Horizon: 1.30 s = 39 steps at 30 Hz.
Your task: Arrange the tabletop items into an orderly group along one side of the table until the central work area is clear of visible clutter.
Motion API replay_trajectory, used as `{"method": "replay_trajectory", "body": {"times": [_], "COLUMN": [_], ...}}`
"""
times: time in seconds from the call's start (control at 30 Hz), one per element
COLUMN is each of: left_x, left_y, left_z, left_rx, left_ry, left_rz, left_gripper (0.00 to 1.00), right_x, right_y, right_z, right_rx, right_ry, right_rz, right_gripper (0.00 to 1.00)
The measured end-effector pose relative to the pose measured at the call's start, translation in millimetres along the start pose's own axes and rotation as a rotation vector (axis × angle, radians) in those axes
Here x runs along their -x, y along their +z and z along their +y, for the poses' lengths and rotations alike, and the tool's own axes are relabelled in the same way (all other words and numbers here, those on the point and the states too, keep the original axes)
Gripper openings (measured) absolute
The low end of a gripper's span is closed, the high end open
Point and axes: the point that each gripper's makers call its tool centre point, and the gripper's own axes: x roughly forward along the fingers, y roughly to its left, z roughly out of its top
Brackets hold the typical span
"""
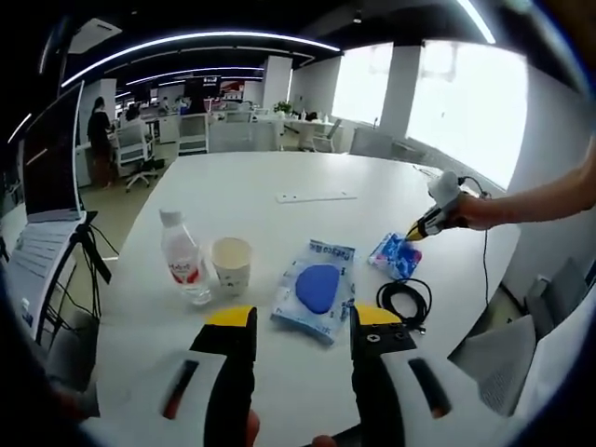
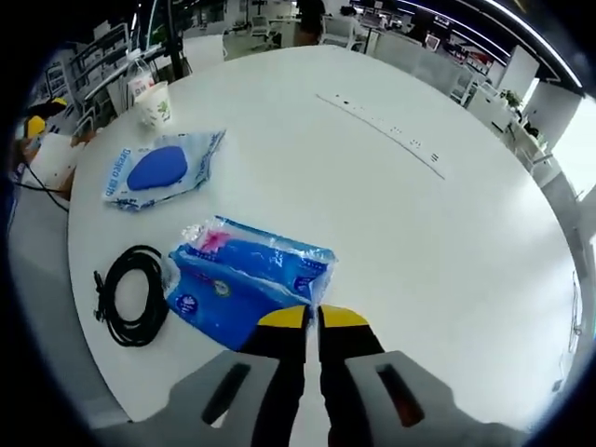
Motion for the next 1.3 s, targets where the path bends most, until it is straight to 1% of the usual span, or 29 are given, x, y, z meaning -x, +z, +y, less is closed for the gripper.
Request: {"method": "replay_trajectory", "body": {"times": [0.17, 0.27, 0.47, 0.57, 0.63, 0.67, 0.7, 0.83, 0.9, 1.03, 1.13, 1.17, 1.2, 1.27, 1.3], "left_x": [-1, -3, -5, -5, -5, -4, -4, -2, -2, 0, 0, 0, 0, -1, -2], "left_y": [1.9, 2.4, 1.0, -0.5, -1.2, -1.4, -1.6, -2.6, -3.9, -6.7, -7.3, -7.6, -7.8, -8.6, -8.6], "left_z": [-0.1, -1.6, -7.1, -7.8, -7.7, -7.6, -7.5, -6.6, -5.6, -4.9, -4.2, -3.9, -3.8, -4.6, -6.0], "left_rx": [-0.006, -0.005, -0.009, -0.008, -0.007, -0.008, -0.008, -0.002, 0.001, 0.005, 0.006, 0.009, 0.009, 0.007, 0.006], "left_ry": [-0.002, -0.006, -0.017, -0.018, -0.018, -0.018, -0.018, -0.014, -0.013, -0.010, -0.007, -0.007, -0.006, -0.006, -0.009], "left_rz": [0.001, 0.001, 0.005, 0.006, 0.007, 0.007, 0.007, 0.006, 0.007, 0.012, 0.014, 0.015, 0.015, 0.018, 0.019], "left_gripper": [0.39, 0.39, 0.39, 0.39, 0.39, 0.39, 0.39, 0.40, 0.40, 0.40, 0.40, 0.40, 0.40, 0.39, 0.39], "right_x": [4, 5, 6, 3, 1, 0, -1, -5, -7, -9, -10, -10, -10, -10, -13], "right_y": [-6.6, -10.6, -19.3, -24.3, -28.1, -30.5, -31.4, -35.8, -38.3, -36.6, -36.3, -35.4, -33.9, -32.3, -32.3], "right_z": [7, 10, 16, 16, 13, 12, 12, 17, 19, 18, 16, 15, 13, 11, 8], "right_rx": [-0.015, -0.009, -0.016, -0.020, -0.032, -0.068, -0.087, -0.100, -0.109, -0.194, -0.232, -0.250, -0.293, -0.326, -0.338], "right_ry": [0.016, 0.022, 0.046, 0.052, 0.039, 0.033, 0.039, 0.052, 0.052, 0.044, 0.032, 0.021, 0.000, -0.017, -0.023], "right_rz": [0.007, 0.015, 0.033, 0.045, 0.056, 0.058, 0.054, 0.061, 0.073, 0.066, 0.071, 0.066, 0.055, 0.043, 0.041], "right_gripper": [0.02, 0.04, 0.08, 0.11, 0.15, 0.16, 0.17, 0.13, 0.06, 0.00, 0.00, 0.00, 0.00, 0.00, 0.00]}}
